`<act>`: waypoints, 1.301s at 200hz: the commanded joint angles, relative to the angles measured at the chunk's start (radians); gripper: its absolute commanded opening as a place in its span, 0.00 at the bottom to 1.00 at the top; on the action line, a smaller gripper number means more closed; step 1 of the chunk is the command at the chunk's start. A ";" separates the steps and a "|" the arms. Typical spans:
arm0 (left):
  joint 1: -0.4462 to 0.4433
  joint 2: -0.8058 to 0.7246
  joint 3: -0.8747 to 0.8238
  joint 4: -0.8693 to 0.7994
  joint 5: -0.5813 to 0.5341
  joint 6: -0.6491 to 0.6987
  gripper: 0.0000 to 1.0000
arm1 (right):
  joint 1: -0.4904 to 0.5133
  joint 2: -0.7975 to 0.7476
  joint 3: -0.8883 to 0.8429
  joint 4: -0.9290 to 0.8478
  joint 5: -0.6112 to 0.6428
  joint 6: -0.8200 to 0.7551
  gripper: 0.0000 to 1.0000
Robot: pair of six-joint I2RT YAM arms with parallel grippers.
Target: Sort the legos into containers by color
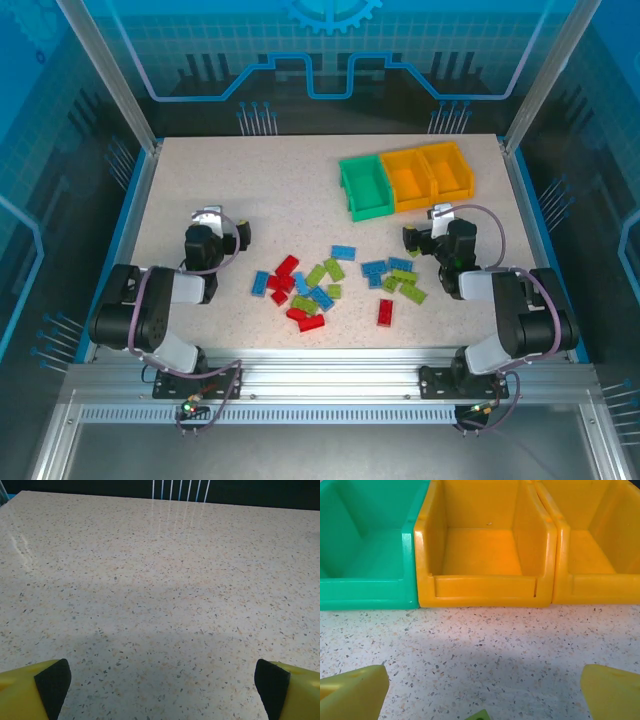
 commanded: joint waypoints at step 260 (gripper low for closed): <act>-0.125 -0.373 0.301 -0.960 0.076 -0.295 0.99 | 0.048 0.011 0.721 -1.208 -0.035 0.123 0.84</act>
